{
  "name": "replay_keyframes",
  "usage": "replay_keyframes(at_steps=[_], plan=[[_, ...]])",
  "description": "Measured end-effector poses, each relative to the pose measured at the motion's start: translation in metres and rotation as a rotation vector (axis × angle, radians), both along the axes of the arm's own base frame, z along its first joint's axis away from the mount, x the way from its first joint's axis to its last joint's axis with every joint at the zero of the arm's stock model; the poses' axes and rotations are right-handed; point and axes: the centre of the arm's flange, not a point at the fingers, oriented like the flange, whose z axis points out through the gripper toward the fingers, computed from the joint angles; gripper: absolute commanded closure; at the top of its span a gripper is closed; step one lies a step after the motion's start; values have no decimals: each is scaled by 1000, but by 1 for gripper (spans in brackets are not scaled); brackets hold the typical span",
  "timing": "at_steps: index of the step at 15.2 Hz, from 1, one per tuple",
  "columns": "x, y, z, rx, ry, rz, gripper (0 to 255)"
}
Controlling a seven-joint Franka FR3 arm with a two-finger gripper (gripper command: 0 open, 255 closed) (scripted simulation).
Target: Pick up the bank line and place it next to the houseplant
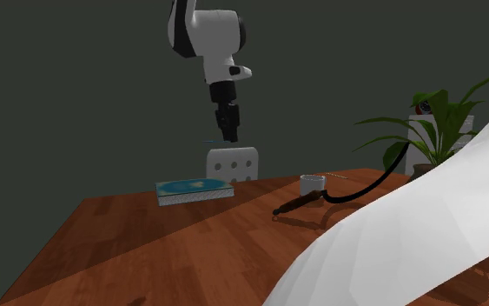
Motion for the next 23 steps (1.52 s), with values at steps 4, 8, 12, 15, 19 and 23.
replay_keyframes(at_steps=[4, 8, 12, 15, 19, 23], plan=[[-2, 1, 20, 0, 0, 0, 255], [-1, 1, 42, 0, 0, 0, 255], [-1, 0, 64, 0, 0, 0, 255], [-3, -1, 80, 0, 0, 0, 255], [-2, 0, 101, 0, 0, 0, 255], [-1, 0, 121, 0, 0, 0, 255]])
